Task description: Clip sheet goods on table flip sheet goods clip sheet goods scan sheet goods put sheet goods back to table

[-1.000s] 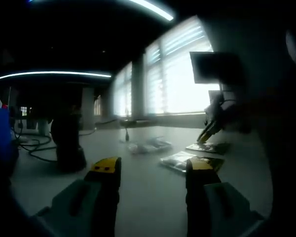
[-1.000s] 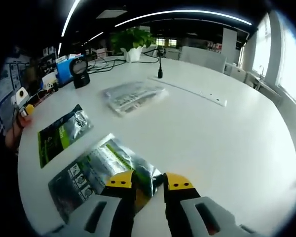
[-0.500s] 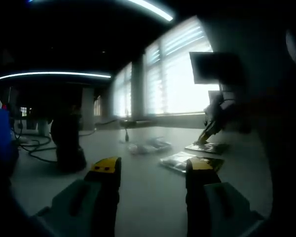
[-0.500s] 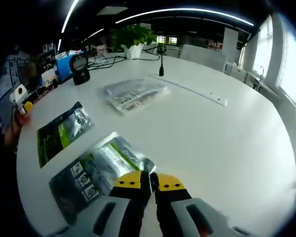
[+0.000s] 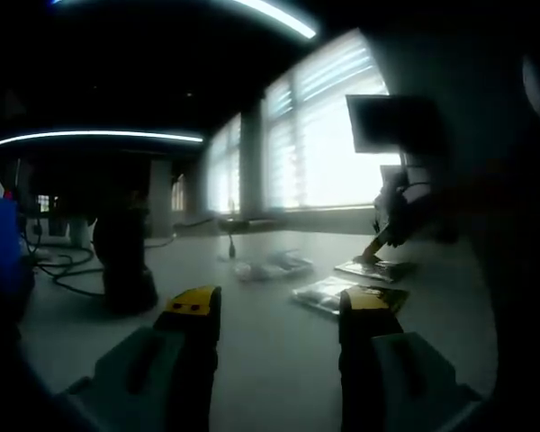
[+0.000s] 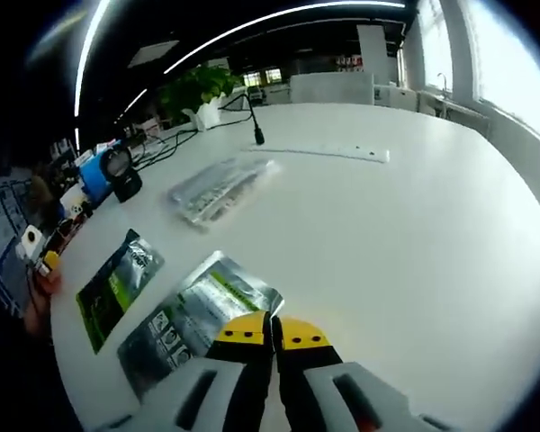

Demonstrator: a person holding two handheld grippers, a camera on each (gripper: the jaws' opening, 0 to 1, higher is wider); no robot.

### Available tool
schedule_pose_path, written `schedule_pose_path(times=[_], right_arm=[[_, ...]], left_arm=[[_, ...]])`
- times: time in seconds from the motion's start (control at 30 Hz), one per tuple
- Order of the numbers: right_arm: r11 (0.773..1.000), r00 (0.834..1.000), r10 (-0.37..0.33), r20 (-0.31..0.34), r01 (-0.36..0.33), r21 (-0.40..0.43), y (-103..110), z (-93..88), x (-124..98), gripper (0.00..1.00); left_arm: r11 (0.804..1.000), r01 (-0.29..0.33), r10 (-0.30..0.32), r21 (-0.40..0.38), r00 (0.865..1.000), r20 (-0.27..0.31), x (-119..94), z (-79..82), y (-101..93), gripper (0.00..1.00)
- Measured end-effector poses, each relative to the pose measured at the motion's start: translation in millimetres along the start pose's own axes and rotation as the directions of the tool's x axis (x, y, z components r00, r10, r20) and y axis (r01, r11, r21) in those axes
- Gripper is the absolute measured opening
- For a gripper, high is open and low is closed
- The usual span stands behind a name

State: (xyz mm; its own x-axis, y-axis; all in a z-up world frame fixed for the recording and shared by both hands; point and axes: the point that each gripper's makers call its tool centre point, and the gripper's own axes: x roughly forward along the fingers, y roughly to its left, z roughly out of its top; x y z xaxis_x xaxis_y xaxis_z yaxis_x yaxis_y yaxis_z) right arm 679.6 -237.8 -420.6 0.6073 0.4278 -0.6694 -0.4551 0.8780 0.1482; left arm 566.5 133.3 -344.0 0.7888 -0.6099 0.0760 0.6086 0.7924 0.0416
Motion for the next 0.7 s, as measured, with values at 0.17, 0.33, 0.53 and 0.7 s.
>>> schedule_pose_path(times=[0.17,0.33,0.53,0.7], right_arm=[[0.996,0.999,0.014,0.033,-0.017,0.085,12,2.1,-8,0.00],[0.988,0.997,0.045,0.057,-0.052,0.145,30,4.3,-18,0.00],[0.966,0.984,0.105,0.141,-0.135,0.219,49,18.7,-35,0.00],[0.953,0.970,0.138,0.199,-0.185,0.239,59,34.2,-48,0.00]], left_arm=[[1.000,0.000,0.000,0.001,1.000,0.000,0,0.0,-0.2,0.46],[1.000,-0.001,0.001,0.001,1.000,0.000,0,0.2,-0.7,0.46],[1.000,-0.001,0.001,0.002,1.000,0.001,0,0.5,-1.1,0.46],[1.000,0.000,0.000,0.002,1.000,0.003,0,1.1,-1.5,0.46]])
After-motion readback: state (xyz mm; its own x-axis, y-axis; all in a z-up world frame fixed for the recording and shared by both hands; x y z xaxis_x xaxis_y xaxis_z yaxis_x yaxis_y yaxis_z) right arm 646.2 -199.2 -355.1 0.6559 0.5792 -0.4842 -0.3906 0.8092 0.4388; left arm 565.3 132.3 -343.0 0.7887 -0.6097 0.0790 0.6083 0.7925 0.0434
